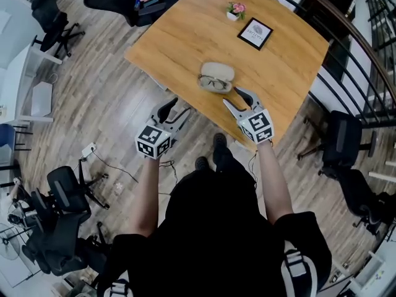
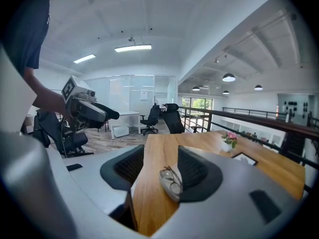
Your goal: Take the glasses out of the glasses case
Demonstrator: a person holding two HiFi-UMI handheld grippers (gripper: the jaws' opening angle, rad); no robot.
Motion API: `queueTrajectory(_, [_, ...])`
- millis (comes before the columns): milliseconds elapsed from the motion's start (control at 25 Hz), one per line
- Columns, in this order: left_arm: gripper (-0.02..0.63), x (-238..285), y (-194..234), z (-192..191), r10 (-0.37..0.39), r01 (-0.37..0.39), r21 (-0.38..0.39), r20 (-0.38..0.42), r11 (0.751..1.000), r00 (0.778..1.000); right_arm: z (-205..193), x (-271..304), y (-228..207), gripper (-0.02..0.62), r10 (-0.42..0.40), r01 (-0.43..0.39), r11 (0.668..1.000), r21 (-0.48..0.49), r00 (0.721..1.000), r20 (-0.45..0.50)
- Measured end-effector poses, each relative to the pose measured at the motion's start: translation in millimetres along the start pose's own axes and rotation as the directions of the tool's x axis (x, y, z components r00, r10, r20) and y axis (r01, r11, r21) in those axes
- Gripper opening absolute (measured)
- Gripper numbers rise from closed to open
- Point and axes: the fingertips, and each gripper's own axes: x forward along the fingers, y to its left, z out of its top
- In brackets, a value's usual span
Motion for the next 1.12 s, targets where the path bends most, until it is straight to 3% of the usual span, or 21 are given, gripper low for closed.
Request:
queueTrajectory(560, [0.236, 65, 34, 0, 0.097, -0.099, -0.046, -0.031, 0.994, 0.995, -27, 56, -59, 0.21, 0.143, -0.144, 0.99, -0.012, 0.988, -0.058])
queueTrajectory(1120, [0.236, 99, 71, -22, 0.08, -0.089, -0.114, -0.079, 0.989, 0.994, -47, 97, -71, 0.192, 0.184, -0.185, 0.983, 0.007, 0.974, -0.132])
